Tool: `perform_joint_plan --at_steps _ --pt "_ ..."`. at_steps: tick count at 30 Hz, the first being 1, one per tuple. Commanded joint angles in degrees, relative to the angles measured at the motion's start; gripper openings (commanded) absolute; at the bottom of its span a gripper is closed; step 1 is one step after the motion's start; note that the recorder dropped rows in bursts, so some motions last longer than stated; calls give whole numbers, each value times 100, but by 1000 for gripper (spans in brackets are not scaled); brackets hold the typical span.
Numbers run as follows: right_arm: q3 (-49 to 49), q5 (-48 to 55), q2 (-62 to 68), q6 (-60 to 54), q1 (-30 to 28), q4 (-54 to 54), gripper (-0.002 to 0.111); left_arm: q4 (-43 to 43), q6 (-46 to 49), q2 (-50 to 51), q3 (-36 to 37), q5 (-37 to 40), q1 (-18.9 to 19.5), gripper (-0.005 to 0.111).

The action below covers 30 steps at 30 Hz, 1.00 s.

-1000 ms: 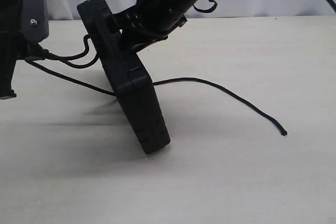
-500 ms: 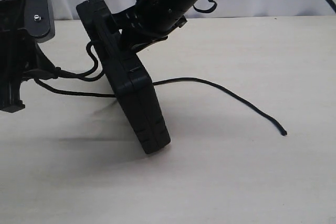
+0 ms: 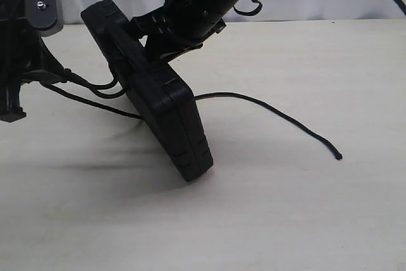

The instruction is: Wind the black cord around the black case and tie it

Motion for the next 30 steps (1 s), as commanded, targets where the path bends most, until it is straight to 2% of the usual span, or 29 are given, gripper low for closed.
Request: perform_joint_plan --at_steps 1,8,13,17,20,23,27,30 --pt "44 17 -15 -5 6 -90 30 76 -449 -16 -52 -516 0 0" --pt "44 17 -15 -5 6 -90 30 65 -1852 -16 -52 -1417 0 0" --pt "44 7 -15 -15 6 -90 30 89 -2102 -16 -31 -1253 0 0" --pt "44 7 -15 -15 6 -90 30 15 -2523 -16 114 -1467 0 0" --pt "44 7 -15 -15 6 -90 30 -477 -2515 -16 335 -1591 0 0" --pt "44 -17 -15 -15 6 -101 30 -494 -2499 -16 406 -1417 0 0" --pt "44 -29 -15 -15 6 -101 30 -1570 -1893 -16 406 -1658 0 0" --pt "44 -51 -15 -15 6 -101 30 -1277 -1956 -49 406 -1895 0 0"
